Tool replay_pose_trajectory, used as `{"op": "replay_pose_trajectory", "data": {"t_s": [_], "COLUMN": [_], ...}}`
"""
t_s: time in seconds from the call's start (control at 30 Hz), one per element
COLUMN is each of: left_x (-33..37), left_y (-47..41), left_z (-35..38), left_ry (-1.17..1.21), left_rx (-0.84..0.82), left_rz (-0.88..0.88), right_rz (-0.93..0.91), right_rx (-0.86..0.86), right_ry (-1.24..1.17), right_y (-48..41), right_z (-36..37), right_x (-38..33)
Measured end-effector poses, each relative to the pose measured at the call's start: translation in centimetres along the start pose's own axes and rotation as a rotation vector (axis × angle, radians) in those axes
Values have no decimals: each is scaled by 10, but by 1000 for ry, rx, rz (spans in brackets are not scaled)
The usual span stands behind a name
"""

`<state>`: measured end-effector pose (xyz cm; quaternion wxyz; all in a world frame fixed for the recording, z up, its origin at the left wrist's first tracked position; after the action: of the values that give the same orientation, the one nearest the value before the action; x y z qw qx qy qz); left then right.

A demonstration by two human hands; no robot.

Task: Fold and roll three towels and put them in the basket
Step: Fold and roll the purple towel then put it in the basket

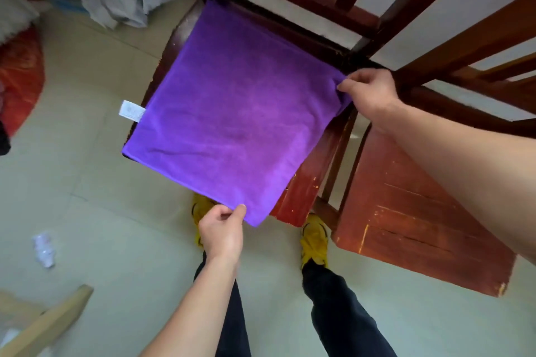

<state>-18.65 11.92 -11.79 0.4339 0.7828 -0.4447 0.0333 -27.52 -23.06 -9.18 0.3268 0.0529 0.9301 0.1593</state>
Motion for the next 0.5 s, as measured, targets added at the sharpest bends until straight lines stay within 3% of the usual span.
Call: {"op": "replay_pose_trajectory", "data": {"t_s": [0.1, 0.2, 0.27, 0.37, 0.5], "left_x": [11, 8, -2, -6, -15], "left_y": [14, 25, 26, 28, 36], "left_z": [-8, -11, -6, 12, 23], "left_ry": [74, 192, 339, 456, 293], "left_rx": [178, 187, 106, -165, -300], "left_rz": [162, 164, 32, -205, -113], "right_rz": [-17, -58, -99, -165, -347], "right_rx": [-61, -84, -99, -125, -171], "right_ry": [-50, -13, 27, 88, 220], "right_y": [-7, -19, -28, -35, -39], "right_z": [-13, -18, -16, -16, -11], "right_x": [-7, -6, -1, -2, -3]}}
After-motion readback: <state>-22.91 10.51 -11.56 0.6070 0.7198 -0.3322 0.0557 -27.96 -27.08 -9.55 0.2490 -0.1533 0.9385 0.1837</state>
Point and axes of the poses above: each hand's wrist, its own y-axis away from the middle knuckle, its own z-axis out of the palm, x = y × z, the point moved 4 cm from there along -y, towards the middle knuckle, and after that the axes turned 15 degrees about x, right-handed, at the moved point
